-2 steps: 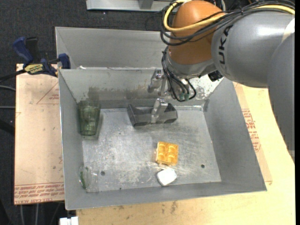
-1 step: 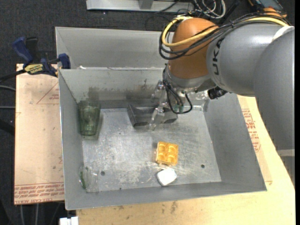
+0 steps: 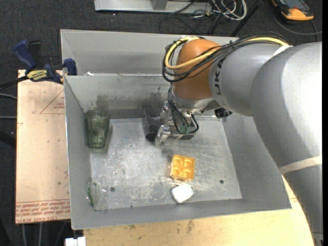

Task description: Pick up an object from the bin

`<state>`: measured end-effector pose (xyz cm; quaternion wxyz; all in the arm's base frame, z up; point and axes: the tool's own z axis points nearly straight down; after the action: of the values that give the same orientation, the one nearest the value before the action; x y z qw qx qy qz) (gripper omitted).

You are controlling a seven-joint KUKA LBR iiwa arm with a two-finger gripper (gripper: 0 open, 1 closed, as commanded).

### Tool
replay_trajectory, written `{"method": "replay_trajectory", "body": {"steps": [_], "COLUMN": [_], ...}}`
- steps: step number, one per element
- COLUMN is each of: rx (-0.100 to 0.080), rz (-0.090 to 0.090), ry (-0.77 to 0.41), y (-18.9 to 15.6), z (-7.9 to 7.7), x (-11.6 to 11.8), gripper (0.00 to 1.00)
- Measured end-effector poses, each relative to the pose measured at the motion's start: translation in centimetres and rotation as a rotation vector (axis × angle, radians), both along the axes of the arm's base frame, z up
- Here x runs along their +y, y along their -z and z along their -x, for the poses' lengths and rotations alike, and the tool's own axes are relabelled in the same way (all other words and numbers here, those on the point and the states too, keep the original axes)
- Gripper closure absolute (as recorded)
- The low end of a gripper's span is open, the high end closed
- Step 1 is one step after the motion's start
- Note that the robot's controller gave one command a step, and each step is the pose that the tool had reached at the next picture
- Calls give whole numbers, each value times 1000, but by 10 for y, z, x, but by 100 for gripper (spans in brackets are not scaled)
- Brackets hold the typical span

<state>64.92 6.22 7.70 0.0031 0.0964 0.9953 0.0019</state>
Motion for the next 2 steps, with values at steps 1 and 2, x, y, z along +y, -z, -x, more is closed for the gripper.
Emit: {"method": "replay_trajectory", "body": {"steps": [1, 2], "rx": [0, 15], "rz": [0, 3], "ry": [0, 0], "y": [0, -53], "z": [0, 6], "x": [0, -2], "gripper": [100, 100]}}
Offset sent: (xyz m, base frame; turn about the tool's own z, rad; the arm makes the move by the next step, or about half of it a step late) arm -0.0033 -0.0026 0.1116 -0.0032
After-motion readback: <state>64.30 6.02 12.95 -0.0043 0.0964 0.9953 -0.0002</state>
